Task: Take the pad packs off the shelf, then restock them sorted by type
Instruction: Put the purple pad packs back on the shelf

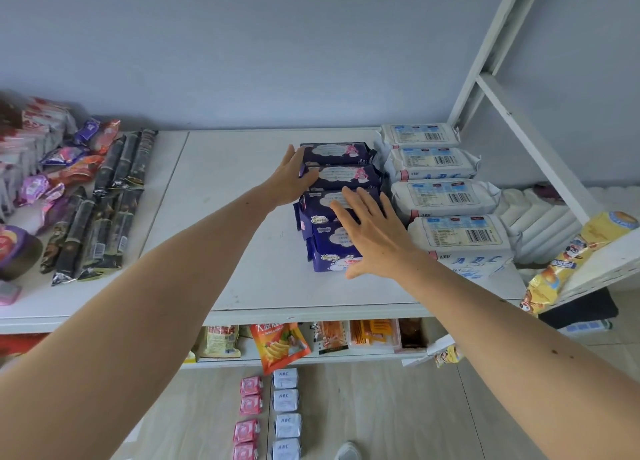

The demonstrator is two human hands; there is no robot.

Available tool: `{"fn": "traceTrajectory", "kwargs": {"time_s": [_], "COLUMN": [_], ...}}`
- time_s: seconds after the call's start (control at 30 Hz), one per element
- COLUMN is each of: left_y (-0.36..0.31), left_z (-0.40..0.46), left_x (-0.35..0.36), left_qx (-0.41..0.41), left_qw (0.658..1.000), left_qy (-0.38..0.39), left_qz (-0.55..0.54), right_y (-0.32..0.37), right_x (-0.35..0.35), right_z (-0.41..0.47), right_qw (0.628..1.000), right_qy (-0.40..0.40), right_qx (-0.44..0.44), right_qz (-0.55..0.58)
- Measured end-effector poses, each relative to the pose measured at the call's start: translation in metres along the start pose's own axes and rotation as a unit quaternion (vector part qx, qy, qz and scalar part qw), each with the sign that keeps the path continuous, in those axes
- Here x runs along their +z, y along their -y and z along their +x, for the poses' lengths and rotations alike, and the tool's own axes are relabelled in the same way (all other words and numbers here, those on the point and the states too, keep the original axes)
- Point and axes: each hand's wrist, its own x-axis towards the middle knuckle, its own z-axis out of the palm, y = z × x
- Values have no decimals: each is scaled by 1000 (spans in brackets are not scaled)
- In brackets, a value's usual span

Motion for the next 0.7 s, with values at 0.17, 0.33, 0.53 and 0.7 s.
{"fn": "traceTrajectory", "kwargs": {"time_s": [0.17, 0.33, 0.53, 0.7], "left_y": [11, 29, 52, 88], "left_z": [-33, -80, -150, -221], "left_x": [-6, -15, -29, -23], "left_qx": [-21, -21, 23, 54], "left_qw": [999, 999, 998, 998], "left_qy": [-3, 7, -11, -35], "left_qz": [34, 35, 54, 5], "right_y": [13, 42, 101, 153], "right_x": [-4, -5, -1, 21], "right_z": [-10, -29, -50, -79], "right_qw": [999, 993, 979, 961], "right_qy": [-40, -107, -188, -258], "right_qx": [-12, -41, -45, -4], "right_qz": [3, 26, 63, 102]}}
